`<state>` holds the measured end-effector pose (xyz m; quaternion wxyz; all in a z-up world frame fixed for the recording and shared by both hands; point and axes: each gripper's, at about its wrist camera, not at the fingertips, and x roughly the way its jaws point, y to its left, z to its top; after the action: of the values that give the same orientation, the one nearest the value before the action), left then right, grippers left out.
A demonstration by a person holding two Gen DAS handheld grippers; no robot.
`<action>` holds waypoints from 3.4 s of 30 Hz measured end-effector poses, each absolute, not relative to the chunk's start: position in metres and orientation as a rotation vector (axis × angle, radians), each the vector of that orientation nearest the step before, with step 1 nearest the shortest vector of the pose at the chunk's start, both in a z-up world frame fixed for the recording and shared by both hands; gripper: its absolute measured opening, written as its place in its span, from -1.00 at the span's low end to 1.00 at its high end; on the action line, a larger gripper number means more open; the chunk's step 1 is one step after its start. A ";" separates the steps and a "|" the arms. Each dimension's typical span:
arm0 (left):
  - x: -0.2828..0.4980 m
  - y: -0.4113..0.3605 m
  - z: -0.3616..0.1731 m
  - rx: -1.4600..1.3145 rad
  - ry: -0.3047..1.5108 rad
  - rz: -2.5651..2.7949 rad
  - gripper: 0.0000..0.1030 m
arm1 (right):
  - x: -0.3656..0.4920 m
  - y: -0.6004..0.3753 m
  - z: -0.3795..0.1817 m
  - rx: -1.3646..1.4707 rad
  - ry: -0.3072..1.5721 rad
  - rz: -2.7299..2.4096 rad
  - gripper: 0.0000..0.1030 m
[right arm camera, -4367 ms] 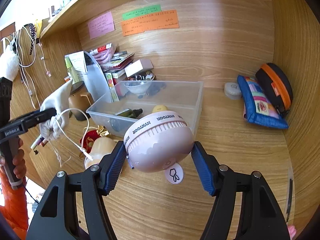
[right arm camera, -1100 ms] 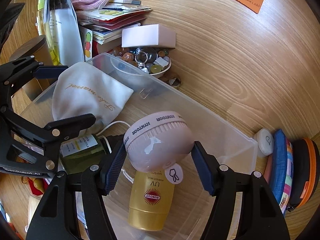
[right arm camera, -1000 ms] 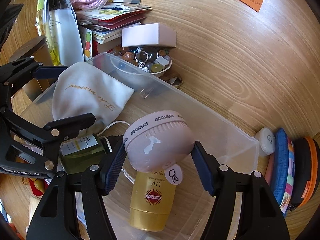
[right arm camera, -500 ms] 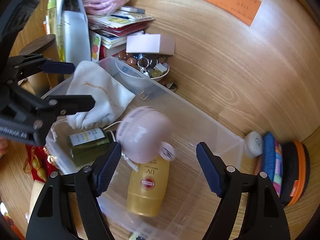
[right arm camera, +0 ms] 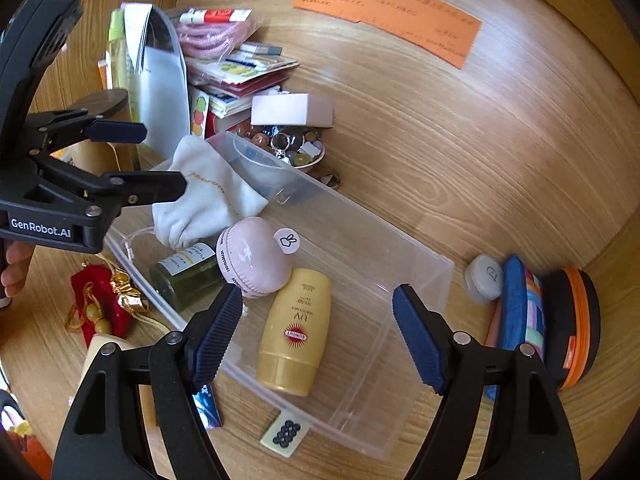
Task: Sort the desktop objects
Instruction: 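Open both tools to release the pouch and brush into the bin, then move both tools back toward the red pouch and mahjong tile, then grasp the red velvet pouch with the left tool while the right grasps the mahjong tile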
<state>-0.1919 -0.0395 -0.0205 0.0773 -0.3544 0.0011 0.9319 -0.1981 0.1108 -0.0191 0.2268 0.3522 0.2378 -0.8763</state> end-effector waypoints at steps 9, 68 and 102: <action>-0.154 -0.032 0.008 -0.976 0.070 2.859 0.85 | -0.176 0.136 0.003 0.931 0.509 -2.465 0.45; -0.098 -0.019 -0.102 -1.288 0.129 2.600 -0.19 | -0.138 0.184 -0.087 1.142 0.274 -2.426 0.29; -0.090 -0.022 -0.096 -1.183 0.123 2.679 -0.38 | -0.141 0.177 -0.081 1.103 0.305 -2.396 -0.56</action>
<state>-0.0904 -0.0216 -0.0956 0.1049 -0.4014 0.0416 0.9089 -0.1409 0.1768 -0.0805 0.2407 0.4031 0.1114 -0.8759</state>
